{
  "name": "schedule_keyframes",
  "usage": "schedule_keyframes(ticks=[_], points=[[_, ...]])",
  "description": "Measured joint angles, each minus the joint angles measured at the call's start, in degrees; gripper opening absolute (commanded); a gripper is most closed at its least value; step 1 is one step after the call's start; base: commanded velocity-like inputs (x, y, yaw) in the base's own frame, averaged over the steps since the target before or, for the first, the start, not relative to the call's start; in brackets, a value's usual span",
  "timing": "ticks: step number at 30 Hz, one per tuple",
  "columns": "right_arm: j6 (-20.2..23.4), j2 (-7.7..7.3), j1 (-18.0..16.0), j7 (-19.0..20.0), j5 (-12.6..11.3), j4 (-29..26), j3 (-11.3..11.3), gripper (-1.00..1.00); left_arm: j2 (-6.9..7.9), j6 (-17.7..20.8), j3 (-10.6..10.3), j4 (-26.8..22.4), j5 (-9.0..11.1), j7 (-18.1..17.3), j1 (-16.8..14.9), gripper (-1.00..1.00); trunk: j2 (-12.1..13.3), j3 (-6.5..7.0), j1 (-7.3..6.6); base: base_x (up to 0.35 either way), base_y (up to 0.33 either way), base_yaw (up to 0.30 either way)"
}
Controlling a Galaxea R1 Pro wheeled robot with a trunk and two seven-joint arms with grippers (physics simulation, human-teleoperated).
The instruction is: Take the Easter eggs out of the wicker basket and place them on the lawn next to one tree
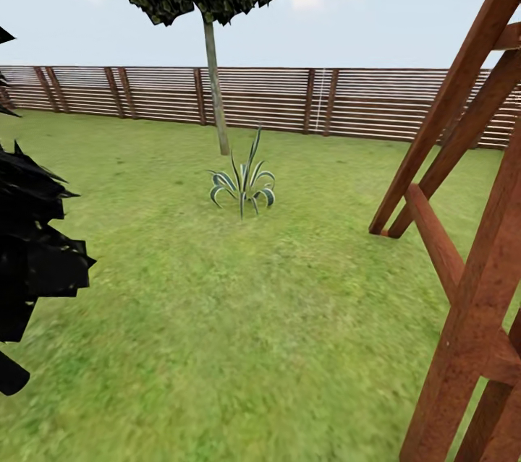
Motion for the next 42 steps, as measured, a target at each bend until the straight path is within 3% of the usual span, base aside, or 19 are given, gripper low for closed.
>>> schedule_keyframes(ticks=[18,42], points=[[0.0,0.03,0.0,0.0,0.0,0.0,0.0,1.00,0.00,-1.0,-0.1,0.0,-0.1,0.0,0.0,1.00,0.0,-0.88,0.00,0.310,0.161,-0.221],[0.0,0.47,0.0,0.0,0.0,0.0,0.0,1.00,0.00,-2.3,-0.1,0.1,-0.1,0.0,0.0,1.00,0.0,-1.14,0.00,0.326,0.039,-0.057]])
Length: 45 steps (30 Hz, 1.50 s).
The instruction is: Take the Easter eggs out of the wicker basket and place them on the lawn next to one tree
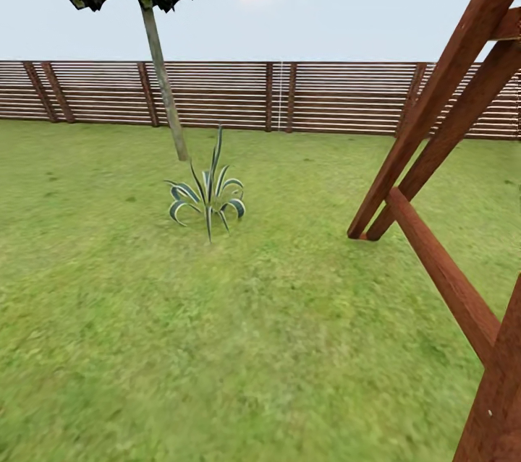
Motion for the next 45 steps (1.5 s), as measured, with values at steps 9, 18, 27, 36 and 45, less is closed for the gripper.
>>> schedule_keyframes(ticks=[9,18,27,36,45], points=[[0.0,0.00,0.1,0.0,0.1,0.0,0.0,1.00,0.00,0.0,0.0,0.0,0.0,0.0,0.0,1.00,0.0,-0.26,0.00,0.332,0.000,-0.128],[0.0,-0.02,0.2,0.1,0.0,0.0,0.0,1.00,0.00,0.0,0.0,0.0,0.1,0.0,0.0,1.00,0.0,-0.27,0.00,0.332,0.000,-0.004],[0.0,-0.08,0.3,0.3,0.0,0.0,0.0,1.00,-0.03,-0.1,0.0,0.0,0.0,0.0,0.0,1.00,0.0,-0.27,0.00,0.332,0.000,0.000],[0.0,-0.07,0.3,0.1,-0.1,0.0,-0.1,1.00,-0.01,-0.1,0.0,0.0,0.0,0.0,0.0,1.00,0.0,-0.27,0.00,0.332,0.000,0.000],[0.0,-0.01,0.3,0.2,-0.1,0.0,0.0,1.00,0.00,-0.1,0.0,0.0,0.0,0.0,0.0,1.00,0.0,-0.27,0.00,0.332,0.000,-0.062]])
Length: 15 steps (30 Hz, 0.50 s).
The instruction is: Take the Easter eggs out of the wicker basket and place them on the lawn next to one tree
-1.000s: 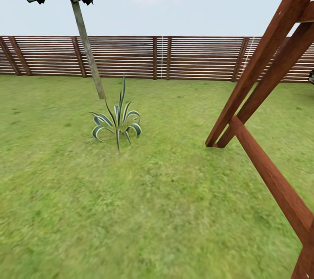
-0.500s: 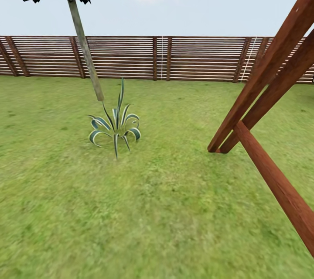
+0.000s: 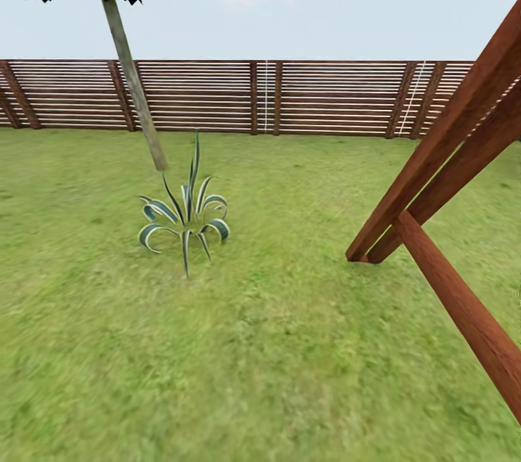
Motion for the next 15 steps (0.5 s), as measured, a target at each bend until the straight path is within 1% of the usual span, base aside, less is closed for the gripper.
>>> schedule_keyframes(ticks=[4,15], points=[[0.0,0.01,0.0,0.0,0.0,0.0,0.0,1.00,-0.01,0.0,0.0,0.0,0.0,0.0,0.0,1.00,0.0,-0.03,0.00,0.332,0.000,-0.119],[0.0,-0.01,0.0,-0.1,-0.2,0.0,0.0,1.00,0.00,0.0,0.0,0.0,0.0,0.0,0.0,1.00,0.0,-0.04,0.00,0.332,0.000,-0.010]])
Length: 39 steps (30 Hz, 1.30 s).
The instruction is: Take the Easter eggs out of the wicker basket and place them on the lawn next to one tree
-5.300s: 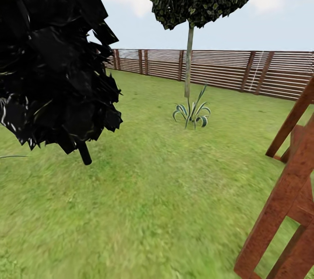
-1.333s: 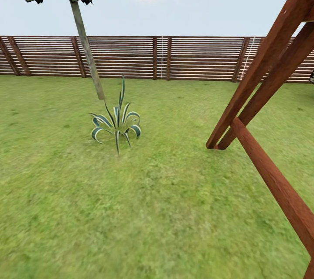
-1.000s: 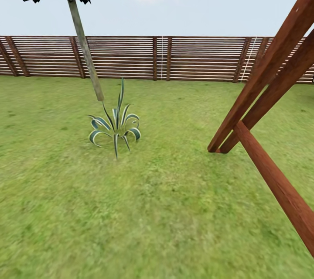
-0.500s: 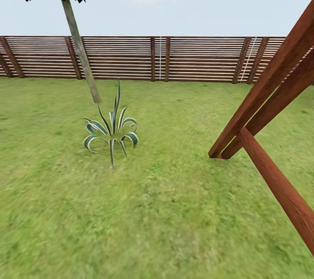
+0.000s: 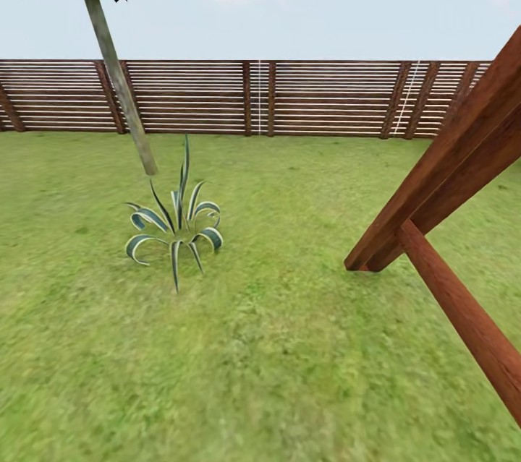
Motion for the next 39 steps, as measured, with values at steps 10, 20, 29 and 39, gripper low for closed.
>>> schedule_keyframes(ticks=[10,20,29,39], points=[[-0.3,0.19,-0.1,-0.9,-0.5,-0.4,-0.6,1.00,0.05,0.5,0.2,0.0,0.0,-0.1,0.0,1.00,0.0,0.00,0.00,0.332,0.000,0.000],[-2.7,0.41,-2.5,-10.5,-4.5,-11.0,-2.4,1.00,0.08,11.0,0.3,-8.4,0.0,-0.2,-4.0,1.00,0.0,0.02,0.00,0.333,0.000,0.000],[4.0,1.23,-7.2,-11.0,-4.9,-14.7,-2.3,1.00,-0.13,14.2,-0.3,-9.6,-0.4,-0.1,-9.3,1.00,0.0,0.01,0.00,0.333,0.000,0.000],[3.4,1.23,-7.1,-10.8,-4.9,-14.9,-2.1,1.00,-0.55,14.1,-0.6,-9.0,-0.4,-0.6,-9.5,1.00,0.0,0.01,0.00,0.330,0.000,0.000]])
